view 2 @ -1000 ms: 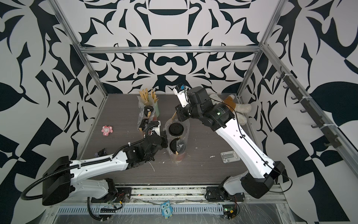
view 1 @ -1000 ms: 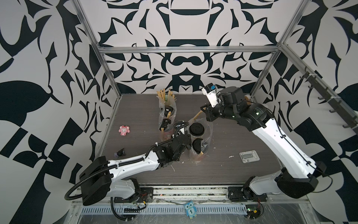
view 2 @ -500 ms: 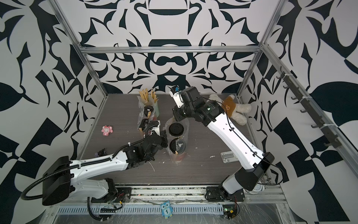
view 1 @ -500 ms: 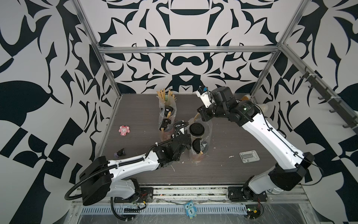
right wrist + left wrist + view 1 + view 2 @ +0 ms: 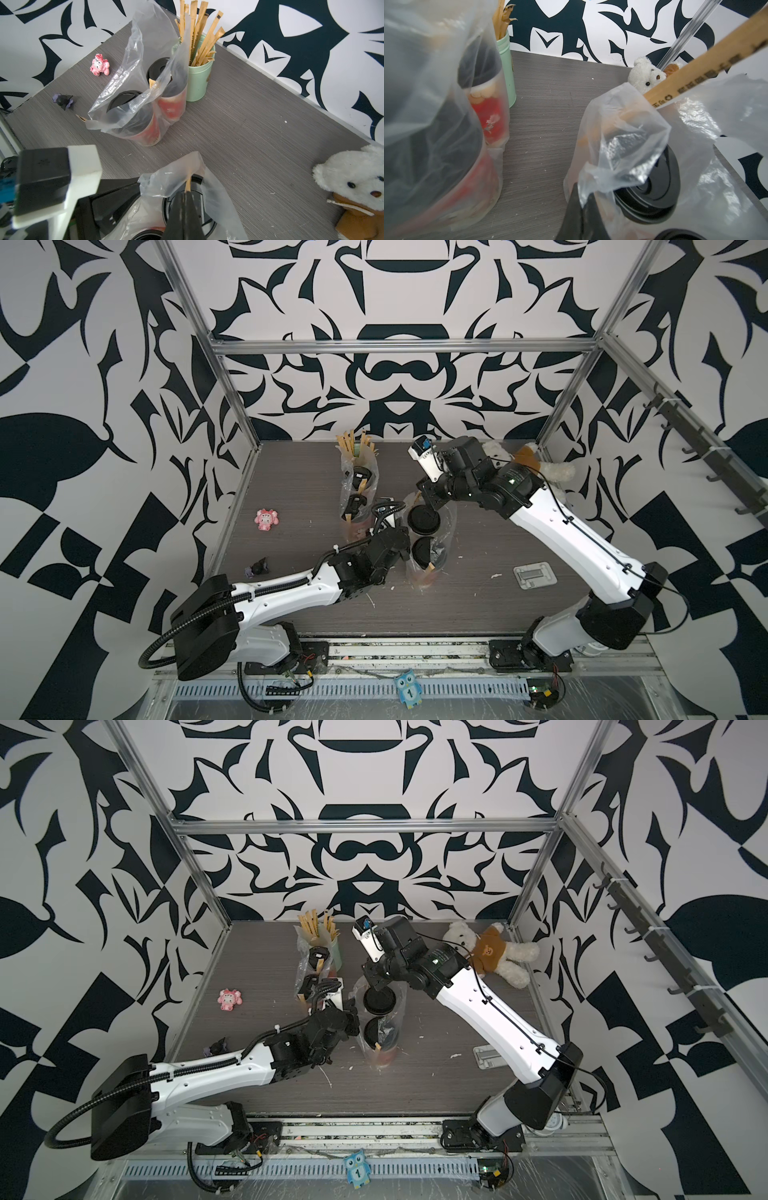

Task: Pack milk tea into plastic carrier bags
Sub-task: Place the straw in the plastic carrier bag.

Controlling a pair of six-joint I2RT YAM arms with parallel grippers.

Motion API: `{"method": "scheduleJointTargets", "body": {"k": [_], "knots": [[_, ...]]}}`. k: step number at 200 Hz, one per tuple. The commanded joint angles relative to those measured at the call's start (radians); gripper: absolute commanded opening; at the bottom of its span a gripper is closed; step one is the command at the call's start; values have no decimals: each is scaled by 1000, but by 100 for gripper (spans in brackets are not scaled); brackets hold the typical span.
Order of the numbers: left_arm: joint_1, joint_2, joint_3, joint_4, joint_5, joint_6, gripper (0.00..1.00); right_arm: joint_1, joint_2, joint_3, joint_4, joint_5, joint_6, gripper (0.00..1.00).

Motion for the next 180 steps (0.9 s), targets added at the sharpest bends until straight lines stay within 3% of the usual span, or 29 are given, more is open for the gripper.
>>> {"method": "scheduleJointTargets", "body": {"k": [1, 180], "knots": [[-2, 9, 14, -8, -27, -17, 0, 5, -15, -13, 36, 10, -17, 0], [-1, -21, 0, -32, -63, -31, 0, 5, 74, -172, 184, -27, 26, 0]]}}
